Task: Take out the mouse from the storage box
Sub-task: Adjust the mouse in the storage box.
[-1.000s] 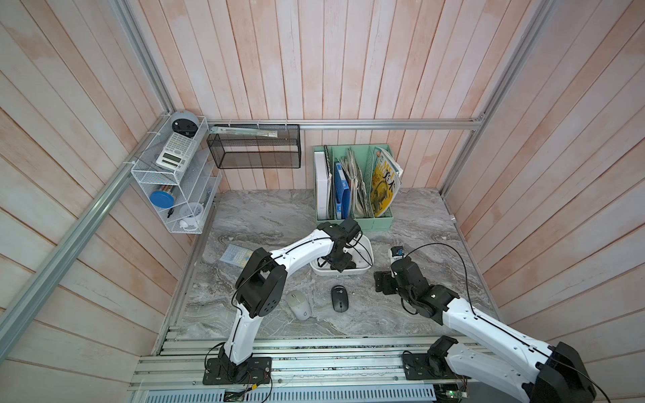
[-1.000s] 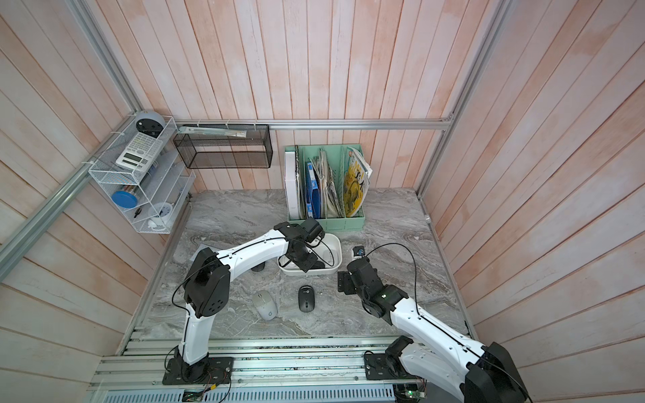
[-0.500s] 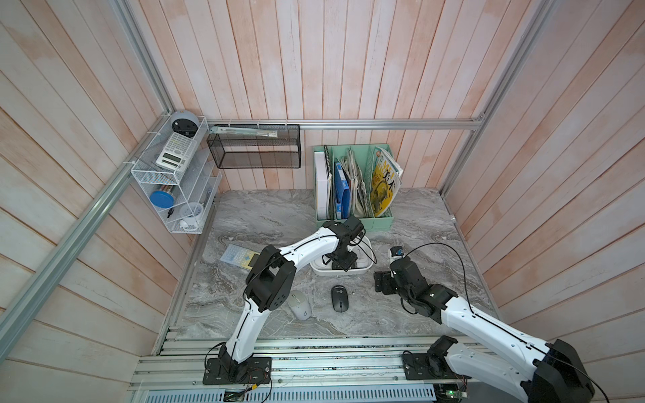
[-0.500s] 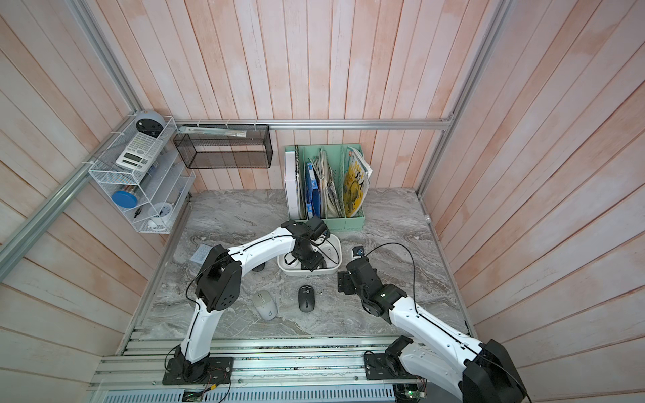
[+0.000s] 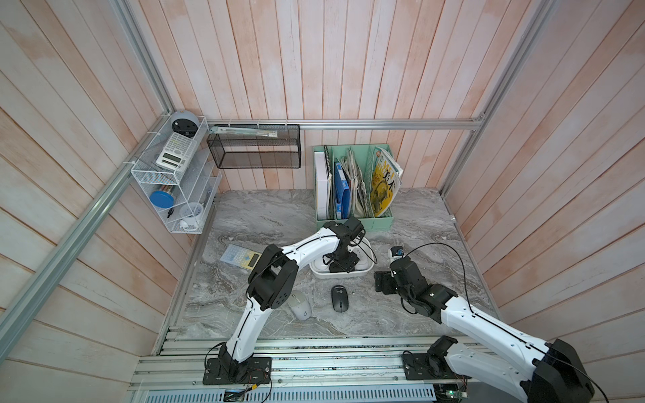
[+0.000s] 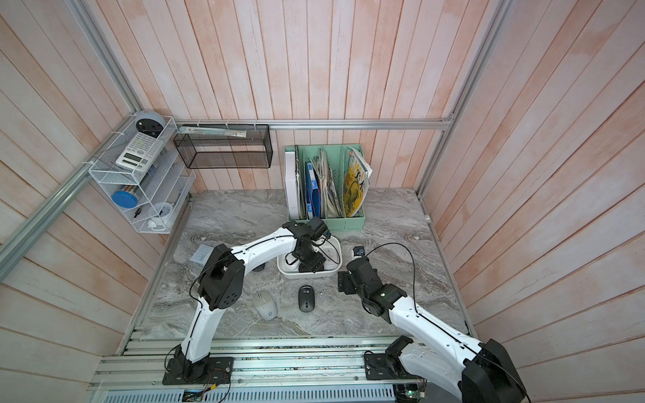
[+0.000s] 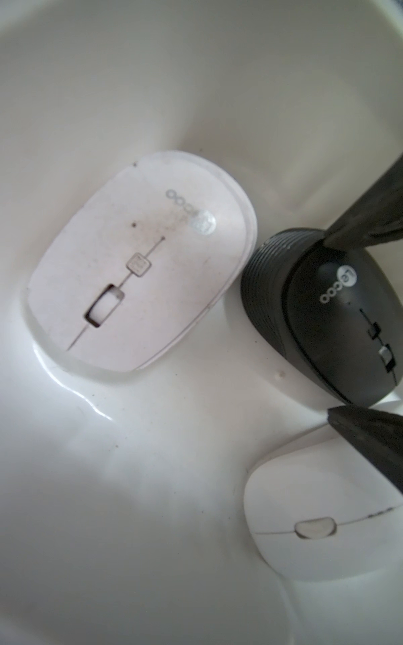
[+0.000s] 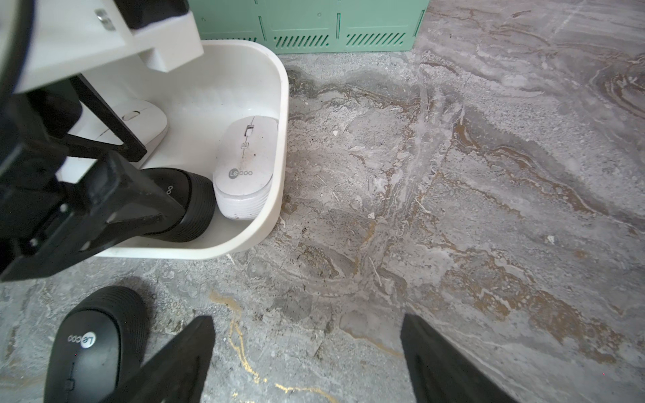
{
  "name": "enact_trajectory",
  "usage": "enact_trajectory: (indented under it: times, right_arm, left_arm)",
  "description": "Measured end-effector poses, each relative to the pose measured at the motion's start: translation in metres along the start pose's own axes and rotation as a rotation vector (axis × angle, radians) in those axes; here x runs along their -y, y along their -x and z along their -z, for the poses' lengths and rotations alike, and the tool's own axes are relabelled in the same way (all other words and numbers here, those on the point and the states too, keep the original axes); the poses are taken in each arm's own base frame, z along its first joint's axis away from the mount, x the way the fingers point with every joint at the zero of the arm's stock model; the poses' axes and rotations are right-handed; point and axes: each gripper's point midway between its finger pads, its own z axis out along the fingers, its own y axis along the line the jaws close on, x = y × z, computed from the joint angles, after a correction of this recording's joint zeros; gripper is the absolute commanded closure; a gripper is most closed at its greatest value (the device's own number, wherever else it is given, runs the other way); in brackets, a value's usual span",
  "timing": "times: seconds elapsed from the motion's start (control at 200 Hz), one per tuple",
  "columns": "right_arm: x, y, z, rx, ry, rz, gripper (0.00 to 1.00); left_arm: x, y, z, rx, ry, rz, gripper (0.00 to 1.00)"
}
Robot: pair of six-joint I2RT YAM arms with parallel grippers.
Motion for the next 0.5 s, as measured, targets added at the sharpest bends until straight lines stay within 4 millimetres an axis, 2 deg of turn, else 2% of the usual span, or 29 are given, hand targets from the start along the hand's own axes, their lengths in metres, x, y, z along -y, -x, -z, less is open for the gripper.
enact_trajectory:
  times: [0.295,0.5]
  right_arm:
    - [0.001,0.000,0.000,0.001,-0.002,-0.003,0.09]
    - [0.001,0.001,0.000,0.002,-0.002,-0.004,0.09]
  left_arm:
    - [-0.010,0.016,0.003,0.068,0.053,0.071,0.20]
    - [-0.033,0.016,0.031,0.127,0.152,0.153,0.17]
